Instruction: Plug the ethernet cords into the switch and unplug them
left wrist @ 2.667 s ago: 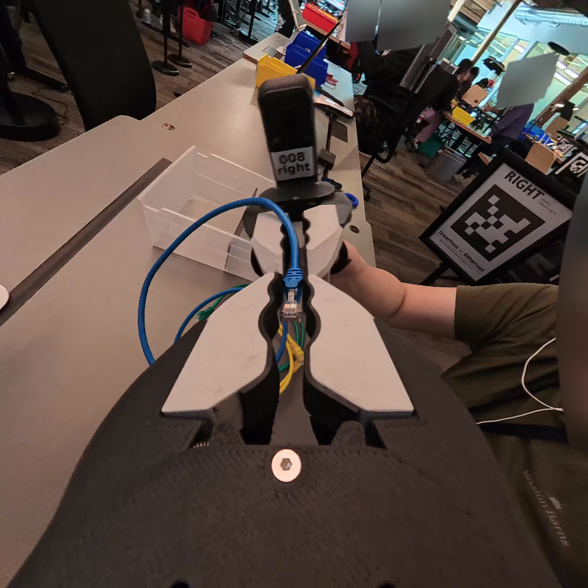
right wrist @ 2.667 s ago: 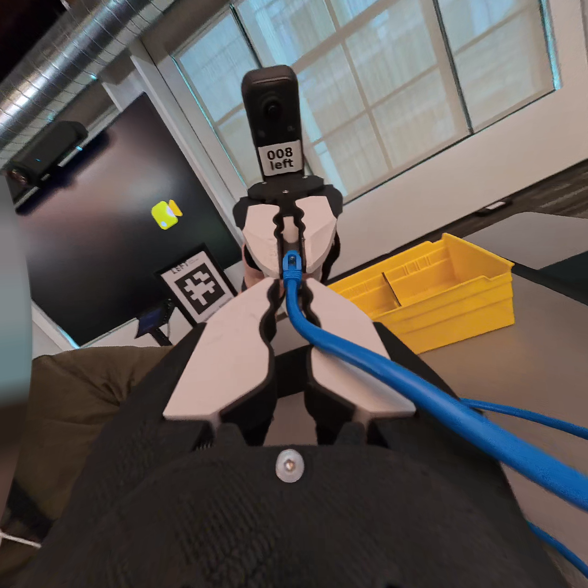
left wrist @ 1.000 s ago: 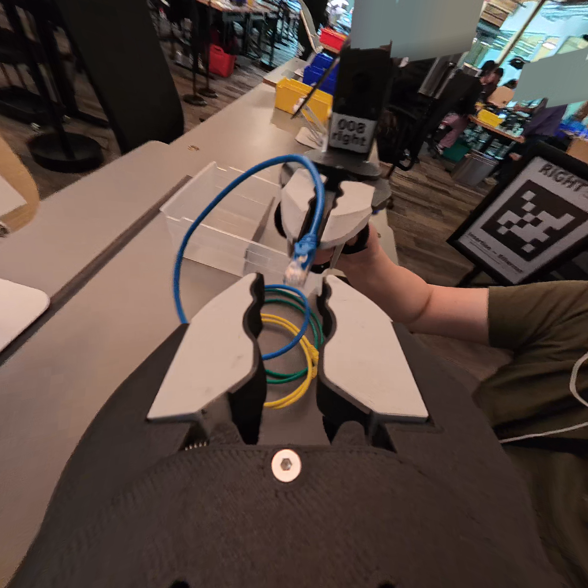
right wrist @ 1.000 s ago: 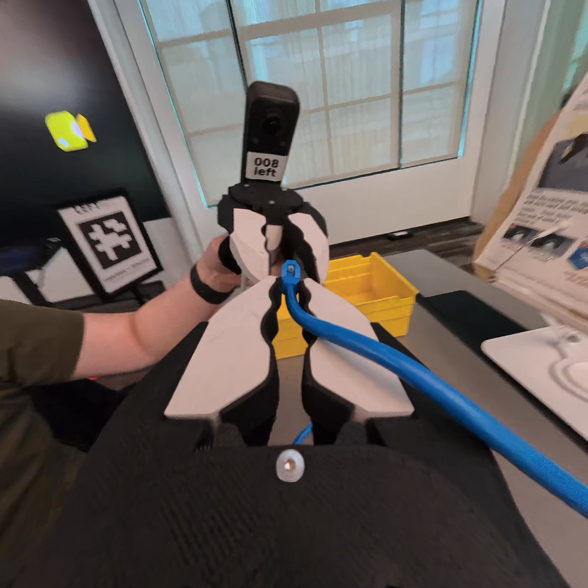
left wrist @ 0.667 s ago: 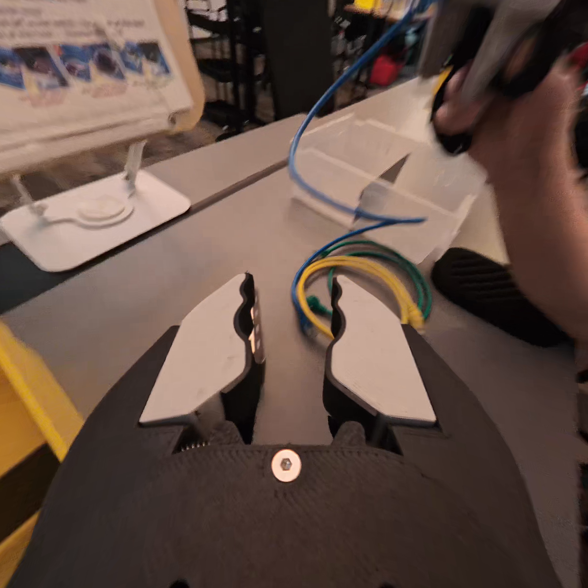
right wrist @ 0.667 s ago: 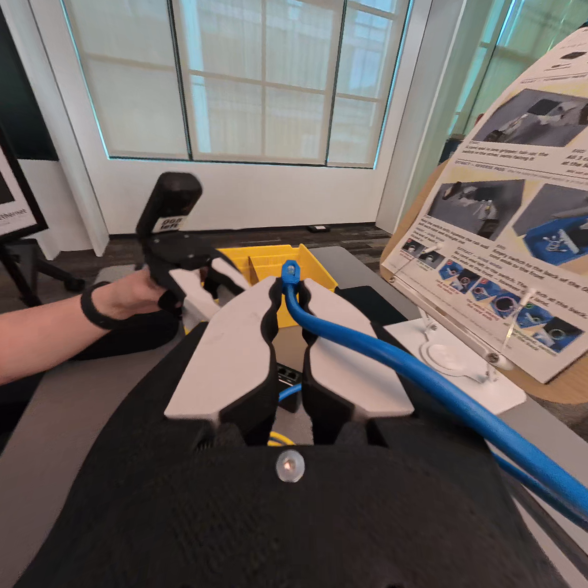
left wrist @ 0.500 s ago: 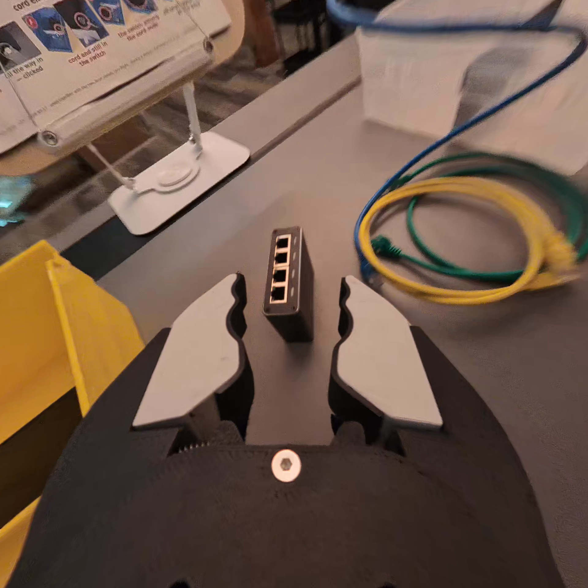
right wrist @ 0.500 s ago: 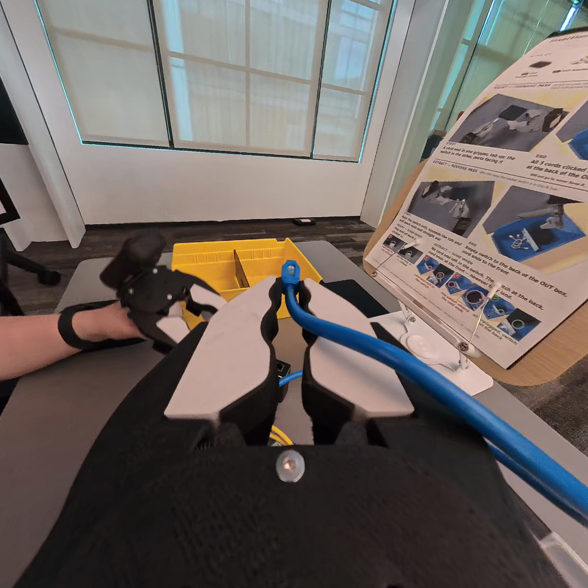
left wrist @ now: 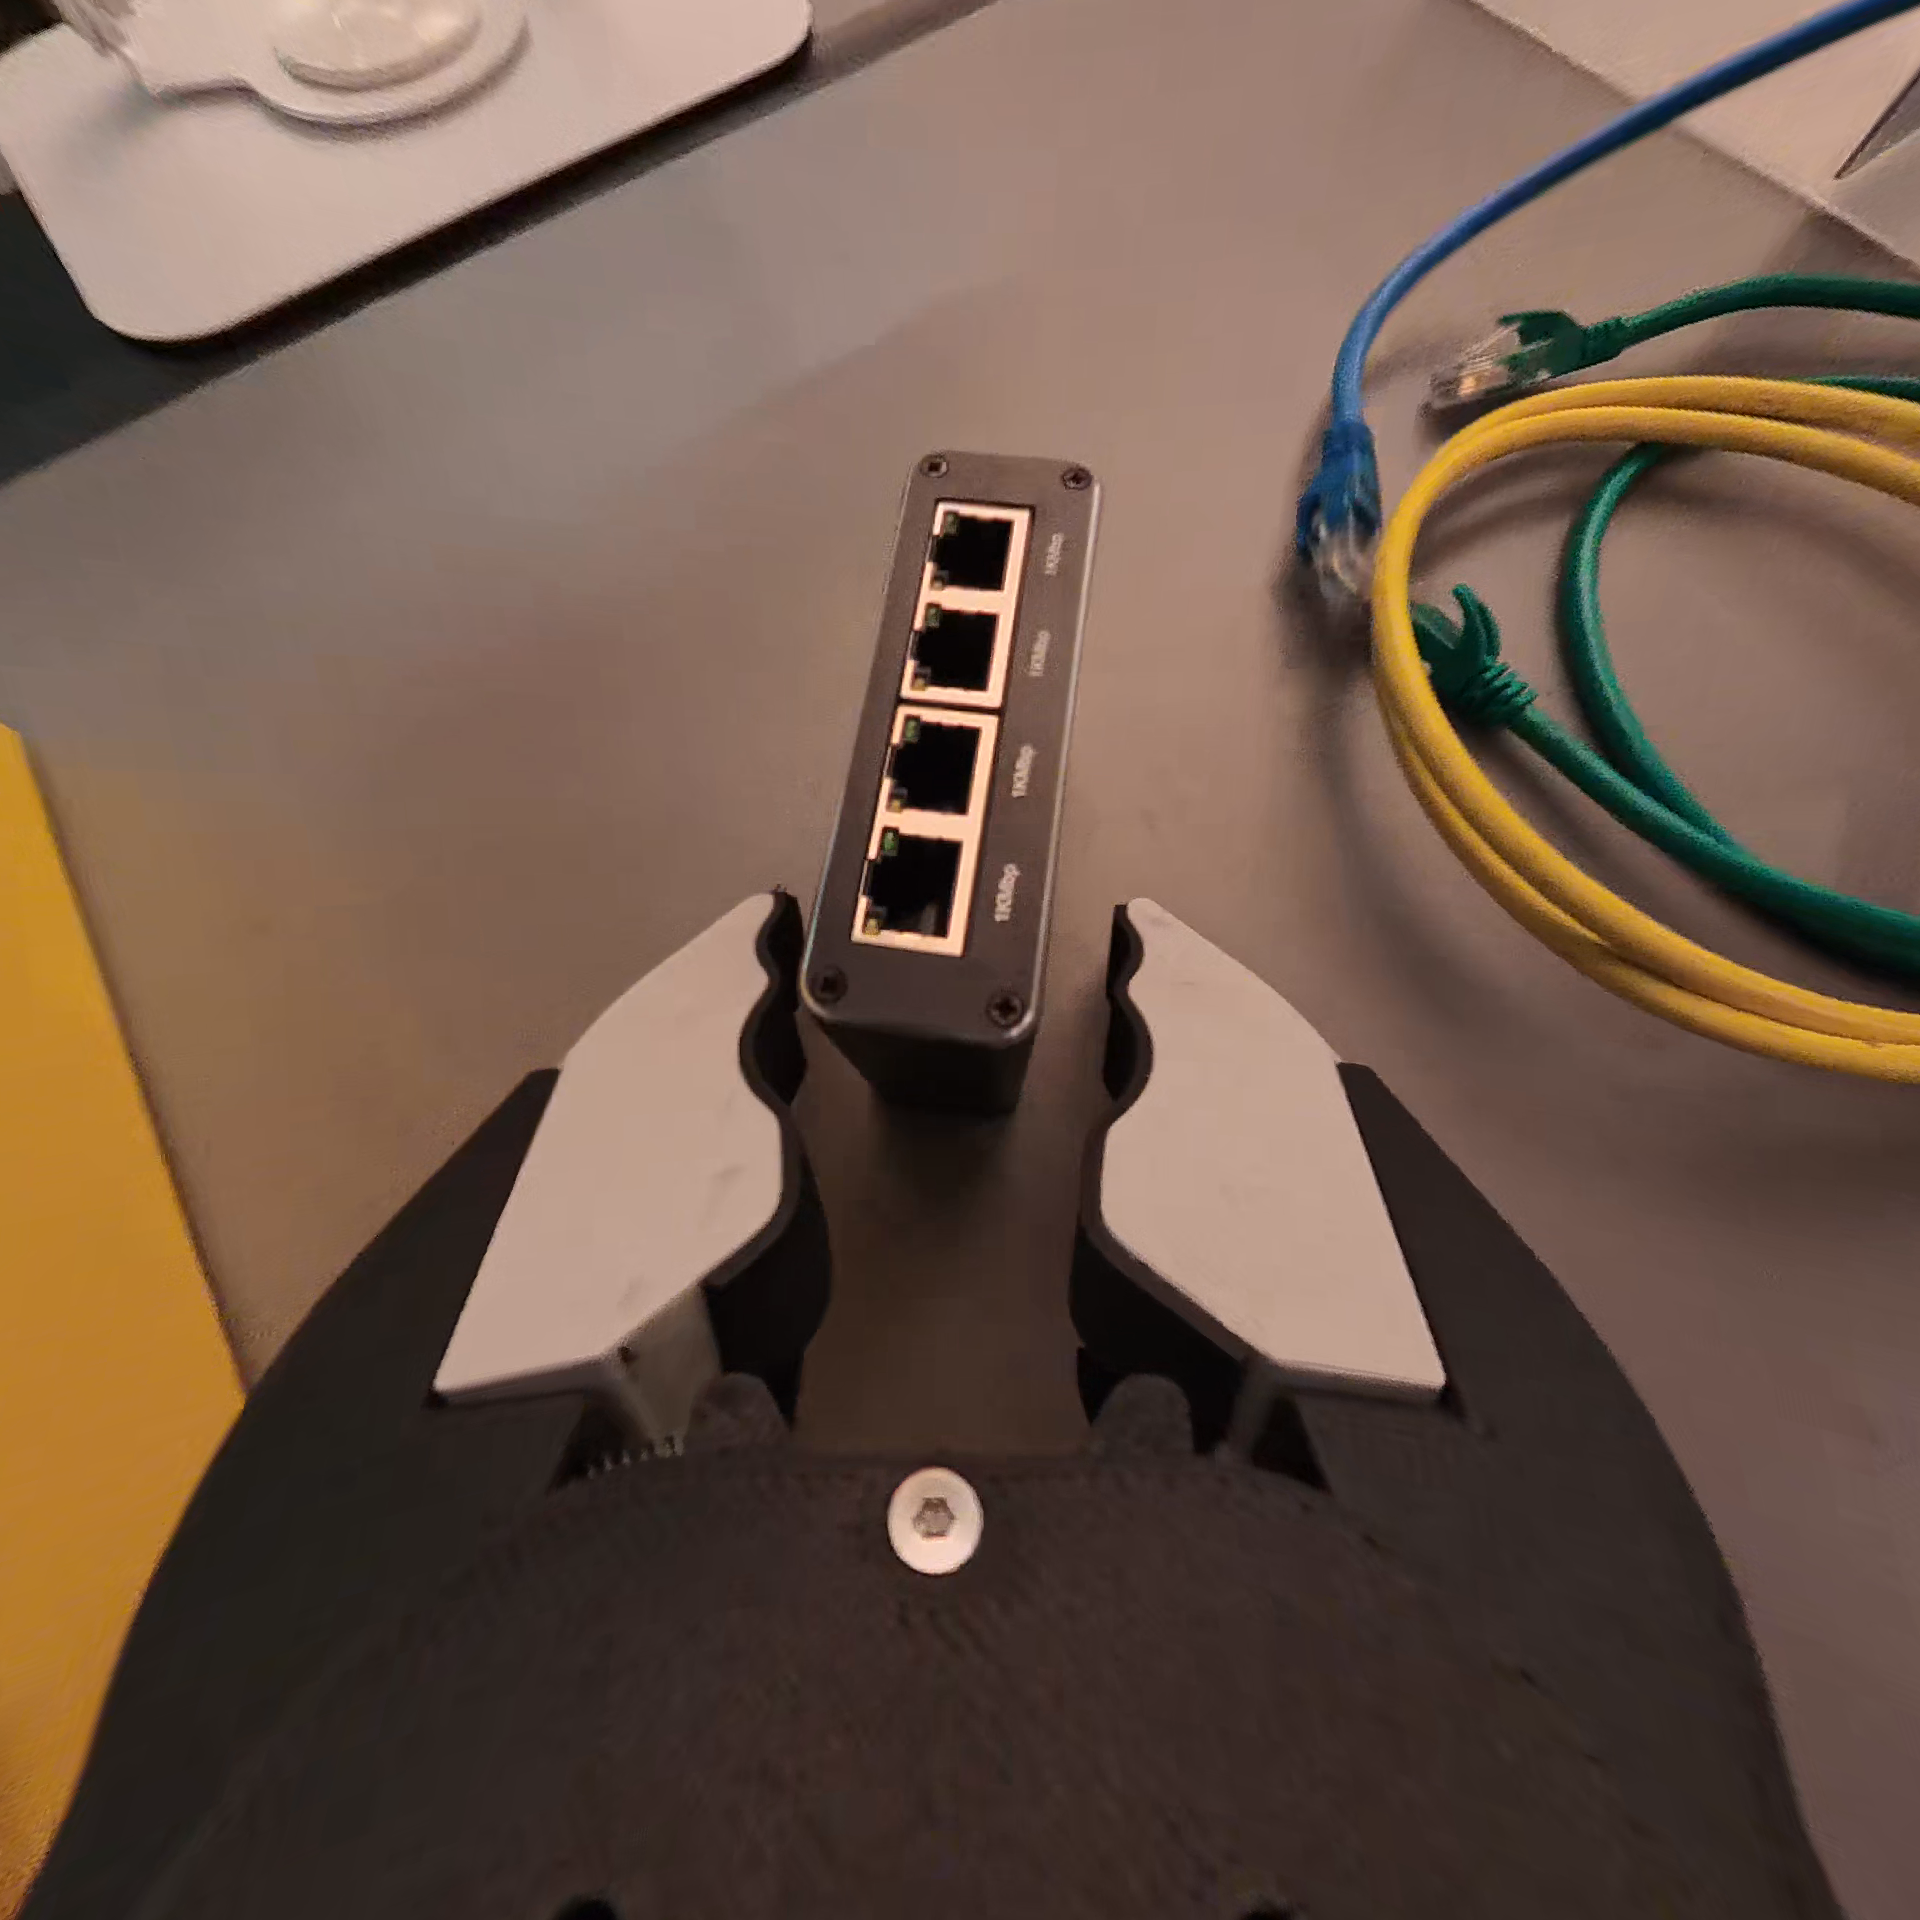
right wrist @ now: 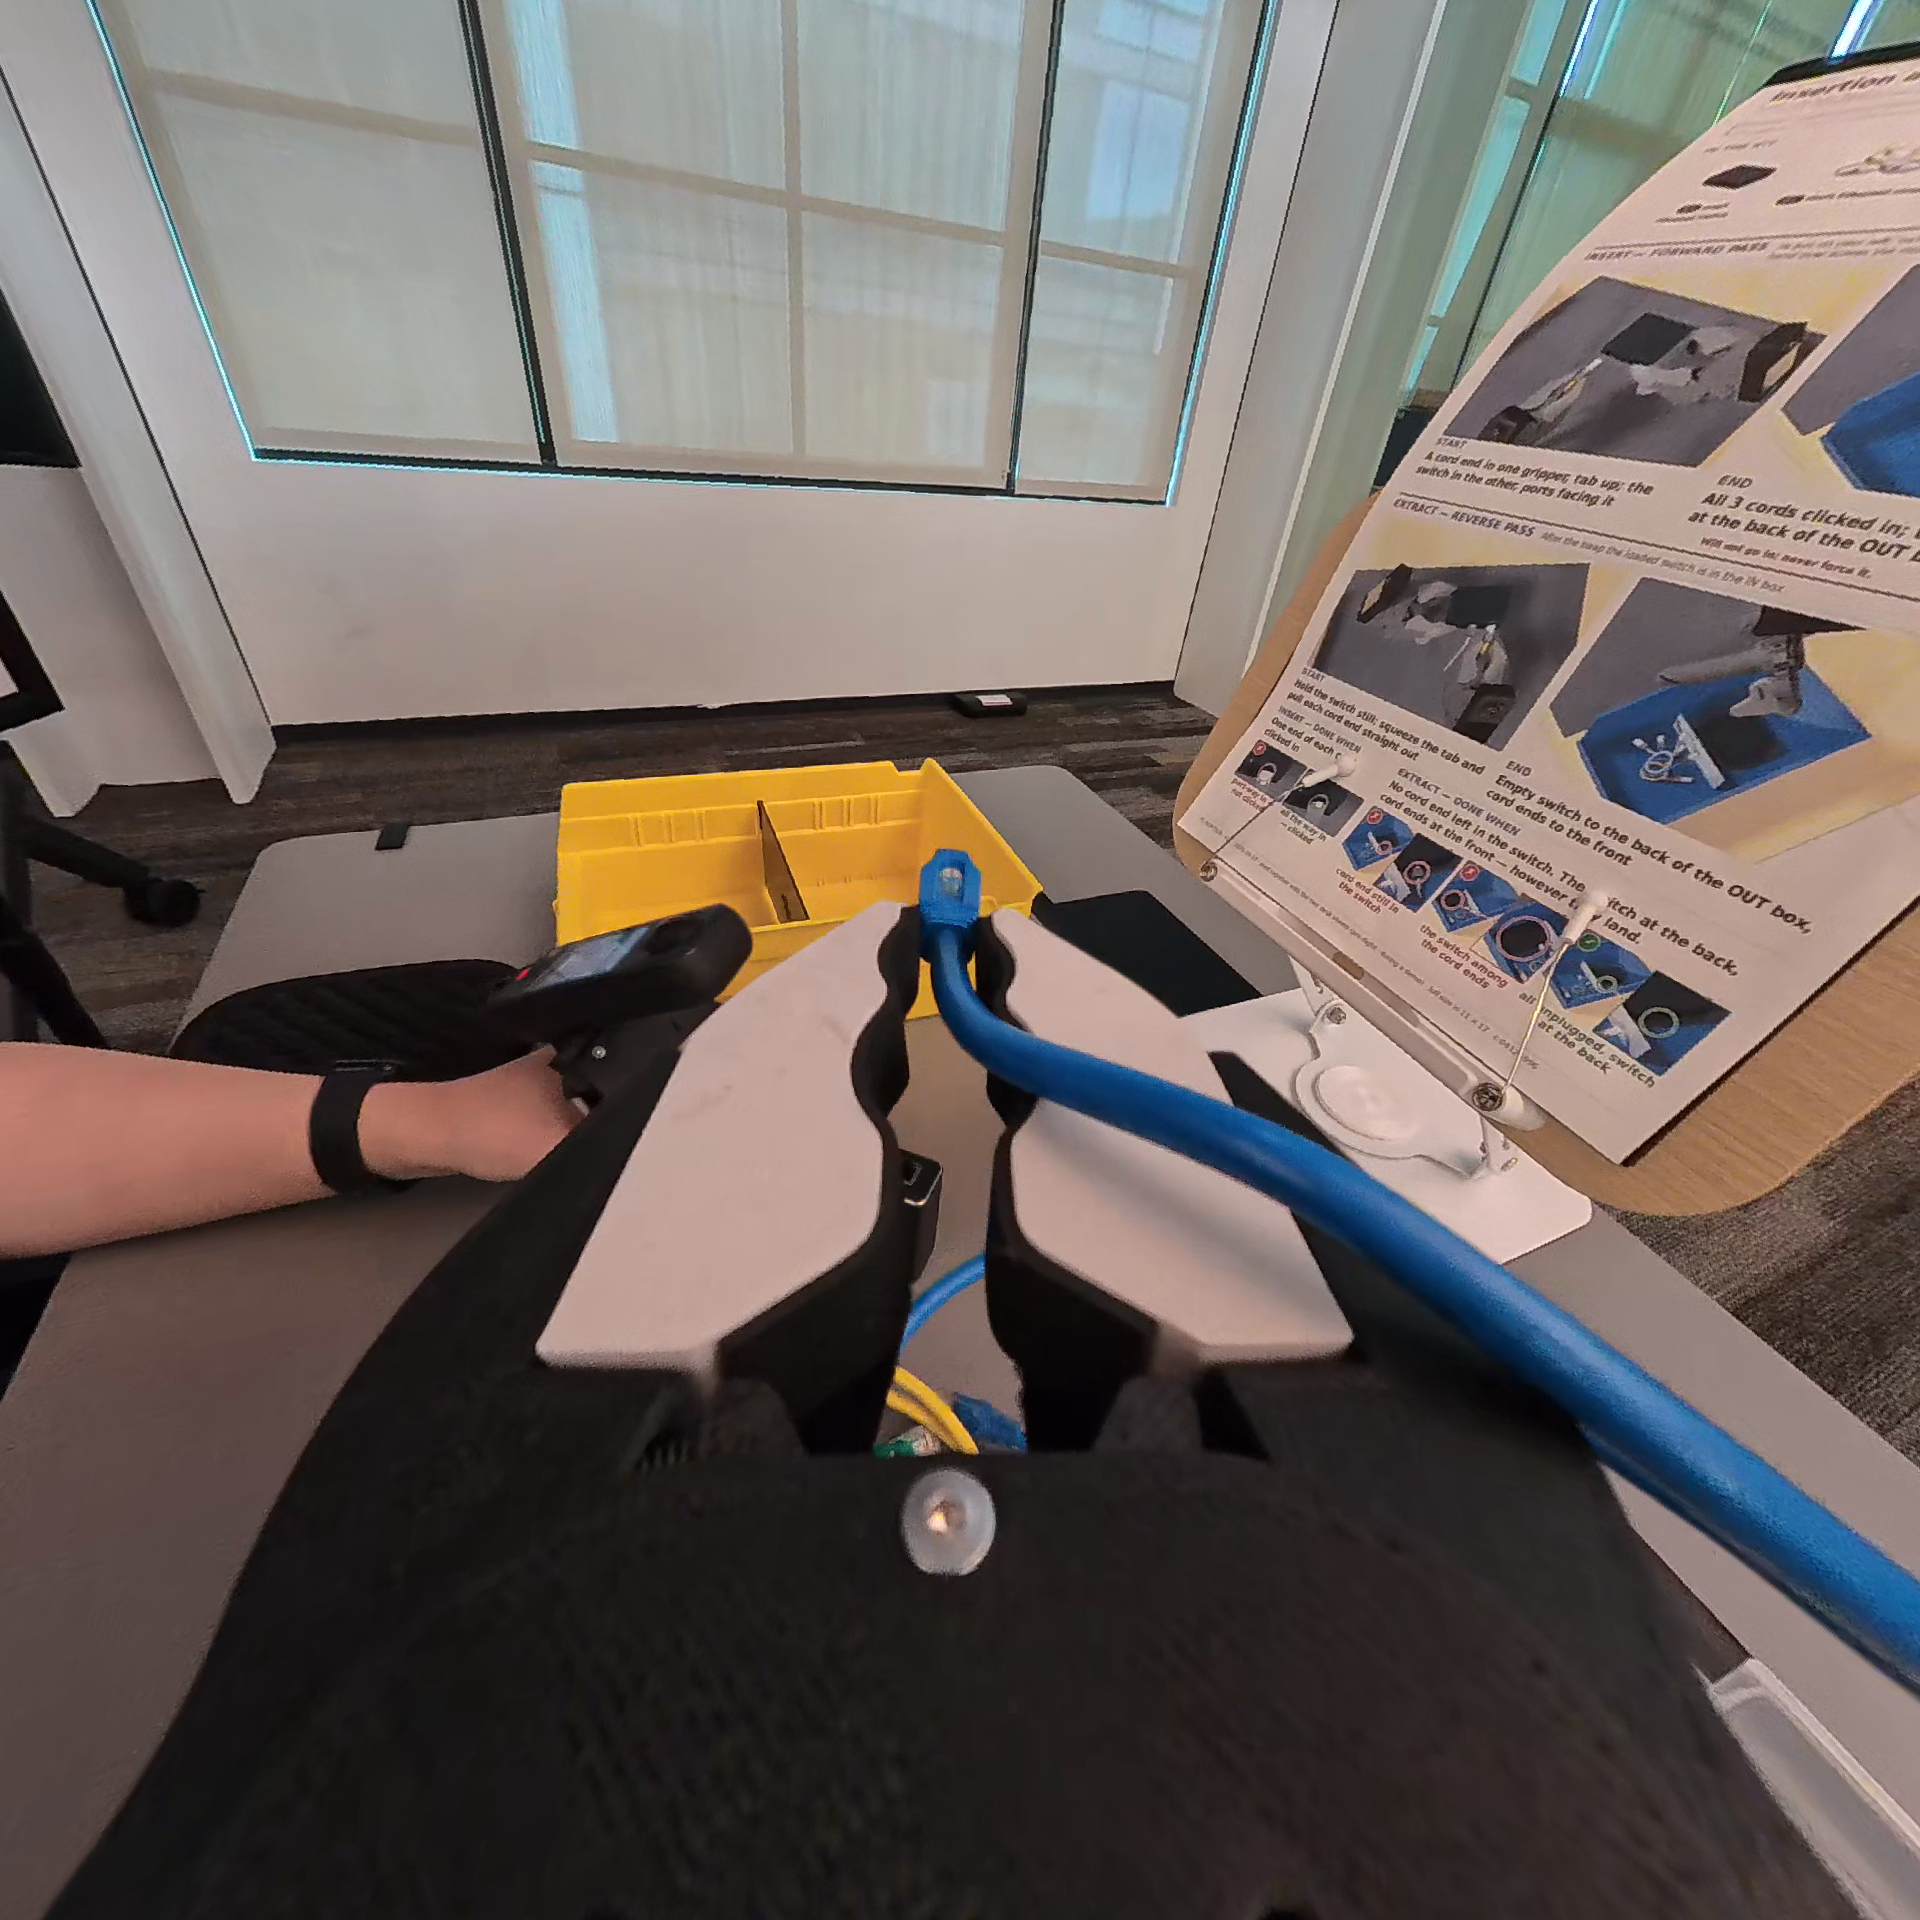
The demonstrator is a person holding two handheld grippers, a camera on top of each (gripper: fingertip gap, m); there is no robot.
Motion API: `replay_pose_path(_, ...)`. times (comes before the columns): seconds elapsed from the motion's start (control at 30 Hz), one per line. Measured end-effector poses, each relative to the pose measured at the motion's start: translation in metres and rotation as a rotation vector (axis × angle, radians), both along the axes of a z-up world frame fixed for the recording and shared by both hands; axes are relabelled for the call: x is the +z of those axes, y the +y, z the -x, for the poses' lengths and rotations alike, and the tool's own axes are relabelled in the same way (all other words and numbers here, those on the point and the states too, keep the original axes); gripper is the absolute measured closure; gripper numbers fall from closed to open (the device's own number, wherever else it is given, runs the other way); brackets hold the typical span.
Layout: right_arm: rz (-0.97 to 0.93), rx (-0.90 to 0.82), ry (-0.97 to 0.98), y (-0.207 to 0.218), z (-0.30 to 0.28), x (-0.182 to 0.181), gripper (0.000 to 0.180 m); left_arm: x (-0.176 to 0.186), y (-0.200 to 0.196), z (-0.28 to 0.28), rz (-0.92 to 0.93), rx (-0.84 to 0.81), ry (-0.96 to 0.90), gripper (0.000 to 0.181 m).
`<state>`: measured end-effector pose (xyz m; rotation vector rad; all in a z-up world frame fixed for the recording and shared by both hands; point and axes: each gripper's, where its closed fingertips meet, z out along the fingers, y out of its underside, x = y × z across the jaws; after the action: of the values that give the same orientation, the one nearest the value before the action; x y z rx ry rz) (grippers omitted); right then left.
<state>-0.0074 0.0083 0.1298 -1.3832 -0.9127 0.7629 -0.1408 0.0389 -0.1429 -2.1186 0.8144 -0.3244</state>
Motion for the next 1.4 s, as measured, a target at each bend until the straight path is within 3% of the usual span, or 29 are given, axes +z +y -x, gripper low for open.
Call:
replay_pose_path(0.1,0.004,-0.003,-0.008,0.001,-0.001,-0.001,0.17,-0.001,0.003,-0.003,0.02,-0.016,-0.013,0.142)
replay_pose_path(0.37,0.016,0.001,-0.021,0.001,-0.002,-0.003,0.169,0.0,0.013,-0.009,0.007,-0.05,0.011,0.144)
replay_pose_path(0.57,0.042,-0.018,-0.075,0.007,-0.004,-0.014,0.17,0.031,0.031,-0.019,-0.065,-0.065,-0.026,0.144)
replay_pose_path(0.77,0.038,-0.127,-0.142,0.022,-0.015,-0.021,0.17,0.117,0.06,-0.04,-0.458,-0.091,0.142,0.144)
replay_pose_path(0.97,-0.052,-0.224,-0.096,0.02,-0.022,0.0,0.17,0.219,0.058,-0.066,-0.935,-0.104,0.344,0.144)
replay_pose_path(1.17,-0.205,-0.282,-0.048,0.01,-0.013,0.021,0.17,0.241,0.047,-0.071,-1.102,-0.089,0.502,0.144)
replay_pose_path(1.4,-0.252,-0.313,-0.052,0.011,0.002,0.016,0.169,0.26,0.033,-0.068,-1.186,-0.051,0.526,0.145)
